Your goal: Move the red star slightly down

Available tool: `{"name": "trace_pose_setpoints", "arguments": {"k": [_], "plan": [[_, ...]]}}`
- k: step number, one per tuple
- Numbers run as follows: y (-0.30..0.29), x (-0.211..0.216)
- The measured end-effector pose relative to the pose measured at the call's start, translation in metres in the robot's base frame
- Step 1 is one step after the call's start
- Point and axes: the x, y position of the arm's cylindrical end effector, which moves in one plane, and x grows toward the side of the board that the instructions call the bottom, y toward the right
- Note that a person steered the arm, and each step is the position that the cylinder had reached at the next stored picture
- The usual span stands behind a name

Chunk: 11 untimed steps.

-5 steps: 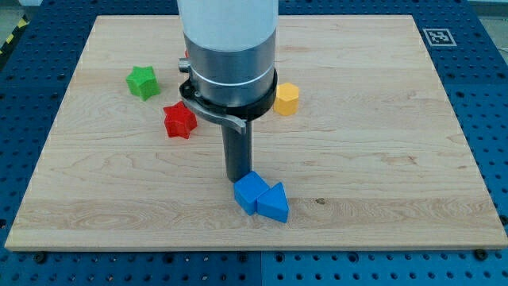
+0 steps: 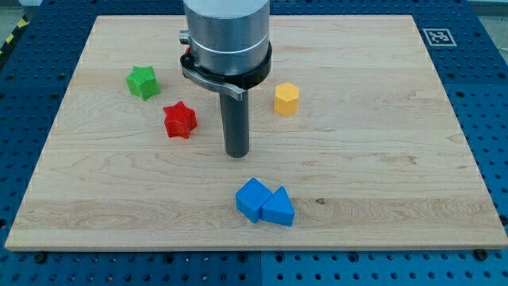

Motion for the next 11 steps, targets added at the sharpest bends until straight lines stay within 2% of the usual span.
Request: {"name": "trace_pose_setpoints", "arguments": {"k": [2,3,5,6,11], "plan": [[-0.022,-0.051],[-0.062,-0.065],[-0.126,-0.053],[-0.136,-0.034],[-0.113,-0.012]]}}
